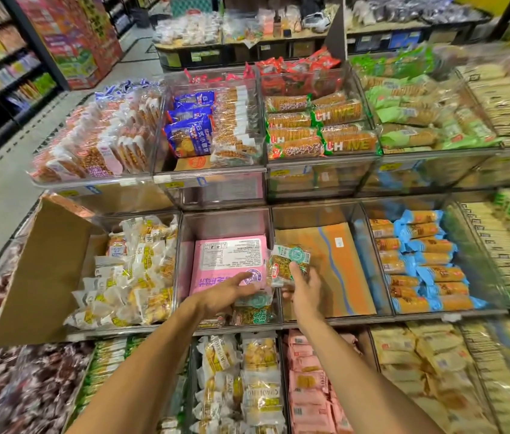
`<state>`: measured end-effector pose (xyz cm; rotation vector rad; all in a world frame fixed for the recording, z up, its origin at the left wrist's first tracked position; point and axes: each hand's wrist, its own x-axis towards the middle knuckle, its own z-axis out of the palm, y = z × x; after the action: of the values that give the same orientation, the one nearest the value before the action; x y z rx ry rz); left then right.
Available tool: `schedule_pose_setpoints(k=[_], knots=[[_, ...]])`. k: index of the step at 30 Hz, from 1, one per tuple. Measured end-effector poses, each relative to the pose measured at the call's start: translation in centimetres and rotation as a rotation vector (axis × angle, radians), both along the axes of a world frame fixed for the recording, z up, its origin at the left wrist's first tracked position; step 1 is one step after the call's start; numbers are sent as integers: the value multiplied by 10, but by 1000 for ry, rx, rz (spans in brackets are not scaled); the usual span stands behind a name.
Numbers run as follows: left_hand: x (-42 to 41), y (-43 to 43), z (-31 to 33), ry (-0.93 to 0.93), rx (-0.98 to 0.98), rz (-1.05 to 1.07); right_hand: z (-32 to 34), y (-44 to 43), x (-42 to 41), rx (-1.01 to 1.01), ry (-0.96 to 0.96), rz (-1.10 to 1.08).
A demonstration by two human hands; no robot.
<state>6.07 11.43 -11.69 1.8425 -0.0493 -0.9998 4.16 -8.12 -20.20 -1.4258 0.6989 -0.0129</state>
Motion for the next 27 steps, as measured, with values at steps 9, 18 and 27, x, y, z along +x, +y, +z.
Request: schedule_pose_setpoints(k=[9, 18, 27], knots=[[9, 4, -31, -43, 96, -267, 32, -4, -8, 39, -40, -27], [9, 12, -34, 94, 190, -221, 46, -3, -13, 37, -77, -23], [6, -12, -26, 70, 220, -172, 46, -1, -13, 52, -58, -23]])
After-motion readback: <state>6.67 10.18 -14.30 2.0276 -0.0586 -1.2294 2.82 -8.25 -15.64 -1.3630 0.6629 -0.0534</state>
